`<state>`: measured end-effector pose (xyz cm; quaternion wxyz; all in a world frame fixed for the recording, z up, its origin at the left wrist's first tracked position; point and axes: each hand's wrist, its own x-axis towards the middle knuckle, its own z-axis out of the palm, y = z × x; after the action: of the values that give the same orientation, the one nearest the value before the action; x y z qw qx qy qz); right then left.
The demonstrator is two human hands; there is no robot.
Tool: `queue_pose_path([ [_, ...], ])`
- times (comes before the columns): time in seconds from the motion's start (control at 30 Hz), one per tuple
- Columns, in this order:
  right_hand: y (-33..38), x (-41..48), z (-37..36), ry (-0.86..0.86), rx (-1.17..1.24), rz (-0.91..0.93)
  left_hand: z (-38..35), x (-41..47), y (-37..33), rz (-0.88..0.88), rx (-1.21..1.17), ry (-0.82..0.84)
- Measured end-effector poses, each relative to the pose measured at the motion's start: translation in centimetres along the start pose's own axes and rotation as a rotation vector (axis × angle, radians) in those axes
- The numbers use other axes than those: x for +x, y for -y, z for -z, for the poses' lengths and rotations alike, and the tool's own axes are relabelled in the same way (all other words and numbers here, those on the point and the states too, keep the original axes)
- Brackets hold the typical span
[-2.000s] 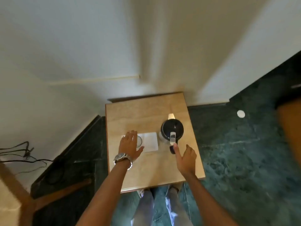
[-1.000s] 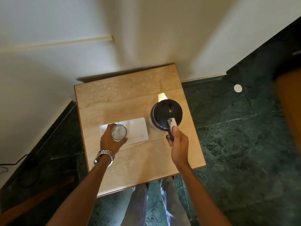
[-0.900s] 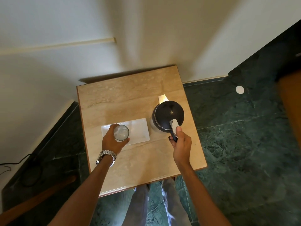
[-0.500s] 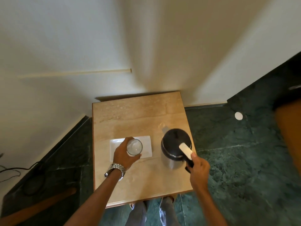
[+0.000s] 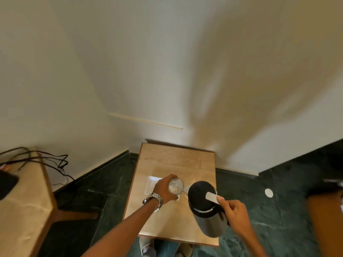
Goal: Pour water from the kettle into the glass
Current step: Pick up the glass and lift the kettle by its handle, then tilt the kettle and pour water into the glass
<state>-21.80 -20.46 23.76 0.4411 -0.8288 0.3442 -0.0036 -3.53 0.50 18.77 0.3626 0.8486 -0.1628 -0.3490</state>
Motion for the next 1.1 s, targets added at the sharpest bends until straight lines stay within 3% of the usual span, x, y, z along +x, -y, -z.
queue_pose_path([
  [0.33,7.6,2.8,1.4,0.245,-0.453,0.168,2.4,-2.4,-1.4,0.014,-0.004,-0.021],
  [1.1,13.8,7.2,-1.0,0.476,-0.846,0.415,2.3,-3.3,-1.3,0.049,-0.054,-0.041],
])
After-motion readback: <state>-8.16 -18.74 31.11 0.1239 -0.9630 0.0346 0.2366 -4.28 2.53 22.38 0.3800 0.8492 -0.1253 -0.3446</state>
